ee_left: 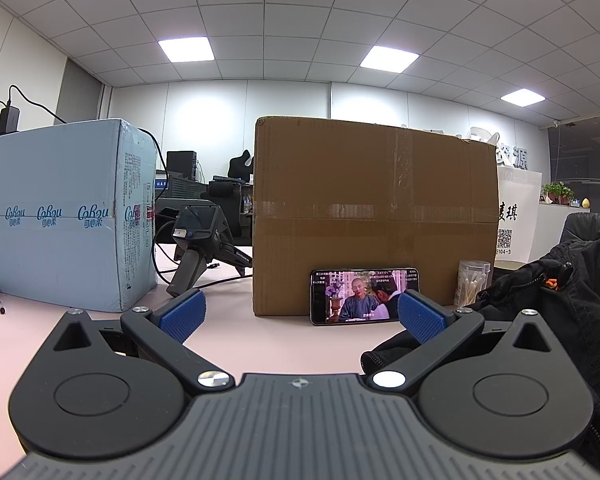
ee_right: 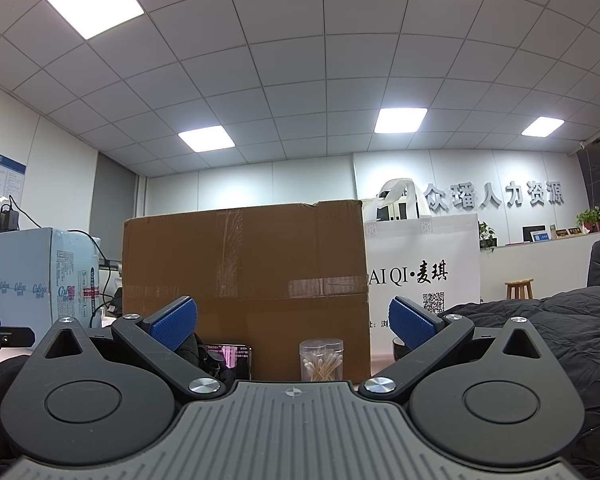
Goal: Fold clothes
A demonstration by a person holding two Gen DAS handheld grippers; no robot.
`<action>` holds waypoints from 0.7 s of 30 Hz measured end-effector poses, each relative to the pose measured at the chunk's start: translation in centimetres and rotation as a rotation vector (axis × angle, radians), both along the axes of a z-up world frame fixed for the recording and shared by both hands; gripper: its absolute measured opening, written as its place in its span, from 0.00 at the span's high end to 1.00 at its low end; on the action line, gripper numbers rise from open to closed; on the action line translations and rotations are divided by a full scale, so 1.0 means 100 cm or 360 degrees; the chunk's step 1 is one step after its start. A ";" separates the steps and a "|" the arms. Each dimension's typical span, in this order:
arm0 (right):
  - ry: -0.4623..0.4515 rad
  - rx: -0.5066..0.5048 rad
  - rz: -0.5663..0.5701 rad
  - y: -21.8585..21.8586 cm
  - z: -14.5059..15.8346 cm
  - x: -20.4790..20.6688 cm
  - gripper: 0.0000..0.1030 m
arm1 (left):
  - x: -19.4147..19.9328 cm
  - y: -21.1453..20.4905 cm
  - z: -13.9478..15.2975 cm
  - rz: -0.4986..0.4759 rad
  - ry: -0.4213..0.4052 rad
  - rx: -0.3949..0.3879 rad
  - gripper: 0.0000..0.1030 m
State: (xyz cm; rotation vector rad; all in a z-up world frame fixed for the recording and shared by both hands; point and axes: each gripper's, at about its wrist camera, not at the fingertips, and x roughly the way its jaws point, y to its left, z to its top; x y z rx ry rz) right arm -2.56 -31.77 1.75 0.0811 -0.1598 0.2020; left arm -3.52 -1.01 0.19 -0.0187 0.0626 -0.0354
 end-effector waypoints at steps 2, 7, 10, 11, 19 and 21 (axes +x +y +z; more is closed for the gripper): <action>0.0015 -0.0003 0.0005 0.000 0.000 0.002 0.00 | 0.000 -0.001 0.000 -0.0003 0.0000 0.0007 0.00; 0.0046 -0.0002 0.0010 0.000 0.000 0.005 0.00 | 0.002 -0.002 0.000 0.0003 0.0012 0.0025 0.00; 0.0066 0.0016 0.0014 -0.003 0.001 0.006 0.00 | 0.004 -0.002 0.000 0.0014 0.0026 0.0025 0.00; 0.0074 0.0023 0.0015 -0.003 0.001 0.007 0.00 | 0.004 -0.002 0.000 0.0015 0.0028 0.0027 0.00; 0.0140 0.0090 0.0026 -0.011 0.001 0.013 0.00 | 0.002 -0.005 0.000 0.0025 0.0007 0.0056 0.00; 0.0148 0.0099 0.0028 -0.012 0.000 0.014 0.00 | 0.001 -0.006 0.000 0.0030 0.0000 0.0062 0.00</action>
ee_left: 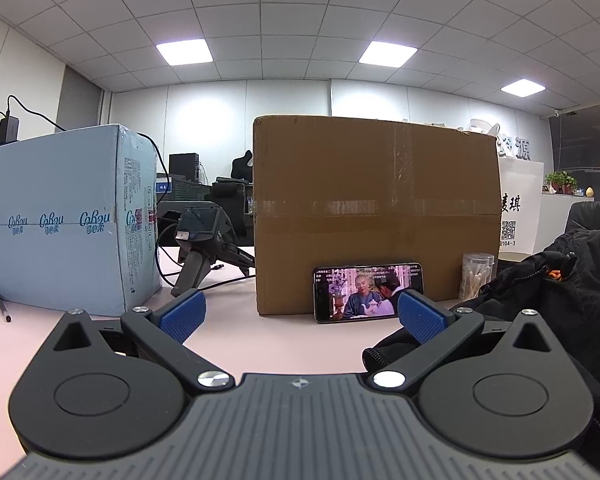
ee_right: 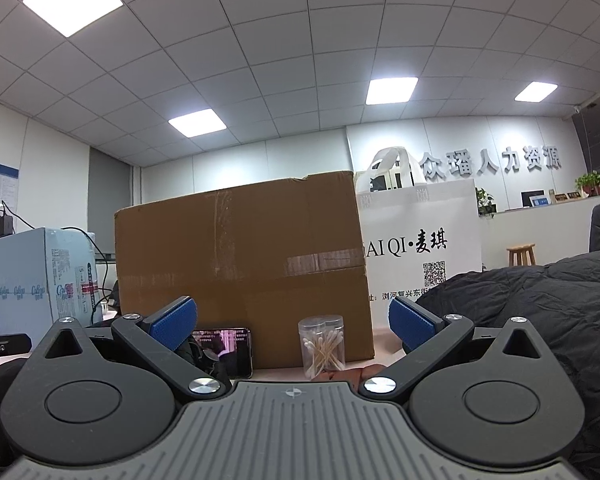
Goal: Fold clothes
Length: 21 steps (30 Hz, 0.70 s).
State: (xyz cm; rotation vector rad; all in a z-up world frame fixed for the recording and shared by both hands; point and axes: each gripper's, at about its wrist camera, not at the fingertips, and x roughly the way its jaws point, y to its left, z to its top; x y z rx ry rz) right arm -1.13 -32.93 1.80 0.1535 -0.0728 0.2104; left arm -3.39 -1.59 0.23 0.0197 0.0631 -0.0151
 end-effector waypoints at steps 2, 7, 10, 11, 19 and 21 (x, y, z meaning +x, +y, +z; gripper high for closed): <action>0.0010 0.0015 -0.0006 -0.001 0.000 0.001 0.00 | -0.002 -0.001 0.000 0.0002 -0.0010 0.0006 0.00; 0.0051 0.0062 -0.0032 -0.006 -0.001 0.005 0.00 | -0.004 -0.001 0.000 0.0006 -0.0025 0.0013 0.00; 0.0073 0.0075 -0.0038 -0.007 -0.001 0.007 0.00 | -0.004 -0.001 0.000 0.0009 -0.0022 0.0011 0.00; 0.0076 0.0074 -0.0038 -0.007 -0.001 0.007 0.00 | -0.004 -0.001 0.000 0.0009 -0.0022 0.0011 0.00; 0.0096 0.0073 -0.0033 -0.008 -0.001 0.007 0.00 | -0.004 -0.001 0.000 0.0002 -0.0022 0.0011 0.00; 0.0098 0.0073 -0.0032 -0.008 -0.001 0.008 0.00 | -0.004 -0.001 -0.001 0.0001 -0.0021 0.0010 0.00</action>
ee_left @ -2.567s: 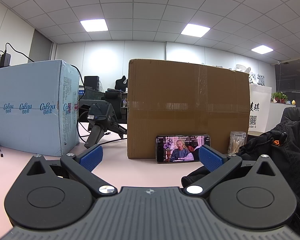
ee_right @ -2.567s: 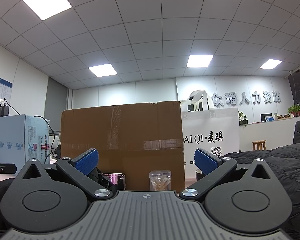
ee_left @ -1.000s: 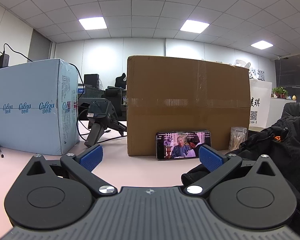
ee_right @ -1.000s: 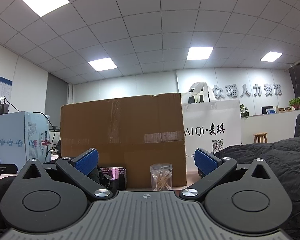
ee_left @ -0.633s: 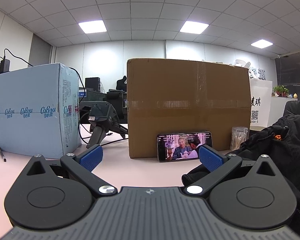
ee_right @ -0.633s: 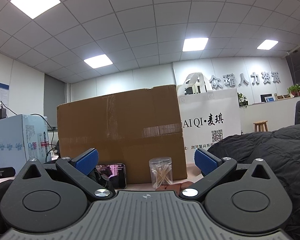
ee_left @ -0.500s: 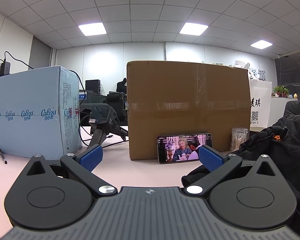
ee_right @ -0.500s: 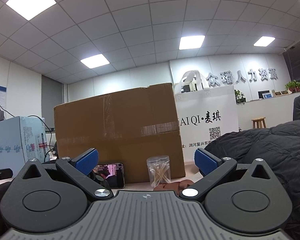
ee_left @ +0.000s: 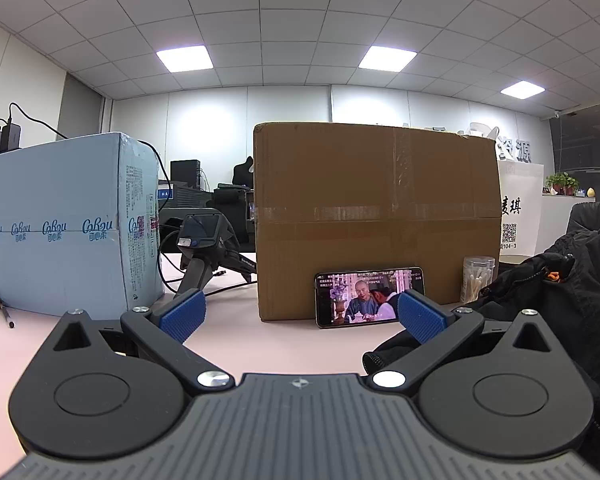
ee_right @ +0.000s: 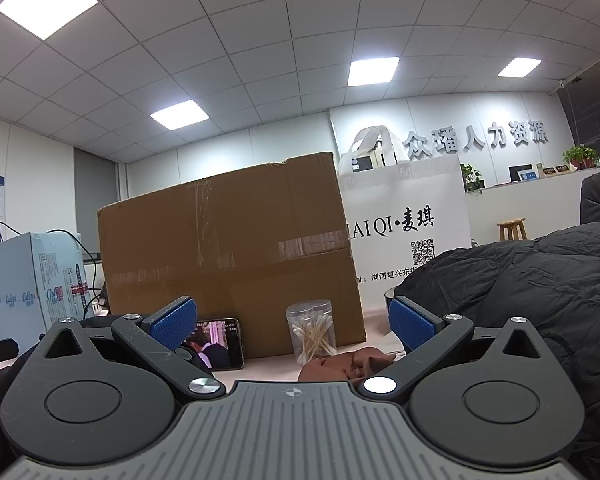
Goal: Fold clothes
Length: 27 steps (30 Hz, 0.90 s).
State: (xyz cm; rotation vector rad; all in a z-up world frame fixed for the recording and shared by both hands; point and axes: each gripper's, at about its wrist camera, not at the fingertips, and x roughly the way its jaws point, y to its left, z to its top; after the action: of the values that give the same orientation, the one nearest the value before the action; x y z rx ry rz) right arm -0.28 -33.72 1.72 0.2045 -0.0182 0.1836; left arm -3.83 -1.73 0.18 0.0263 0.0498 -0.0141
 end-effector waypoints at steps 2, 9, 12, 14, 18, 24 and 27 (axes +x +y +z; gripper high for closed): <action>0.0002 0.0000 0.0000 0.000 0.000 0.000 0.00 | 0.000 0.000 0.000 -0.0001 0.0000 0.0000 0.00; 0.0007 0.0000 0.0000 -0.001 0.001 0.001 0.00 | 0.001 0.000 0.001 -0.0003 0.0006 -0.0003 0.00; 0.0009 0.0000 0.0001 -0.001 0.001 0.001 0.00 | 0.001 0.000 0.001 -0.0005 0.0005 -0.0003 0.00; 0.0010 -0.0001 0.0002 -0.001 0.001 0.001 0.00 | 0.001 0.000 0.001 -0.0006 0.0006 -0.0003 0.00; 0.0013 -0.0001 0.0003 -0.001 0.000 0.003 0.00 | 0.001 0.000 0.000 -0.0006 0.0010 -0.0003 0.00; 0.0032 0.0000 0.0001 -0.001 0.000 0.004 0.00 | 0.001 0.001 0.000 -0.0006 0.0011 -0.0004 0.00; 0.0063 -0.0003 -0.0010 -0.001 0.000 0.007 0.00 | 0.001 0.000 0.000 -0.0007 0.0013 -0.0001 0.00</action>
State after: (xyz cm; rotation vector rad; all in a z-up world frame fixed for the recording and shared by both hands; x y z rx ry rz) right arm 0.42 -33.79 1.72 0.2061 0.0205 0.1734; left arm -3.74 -1.70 0.22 0.0255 0.0581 -0.0186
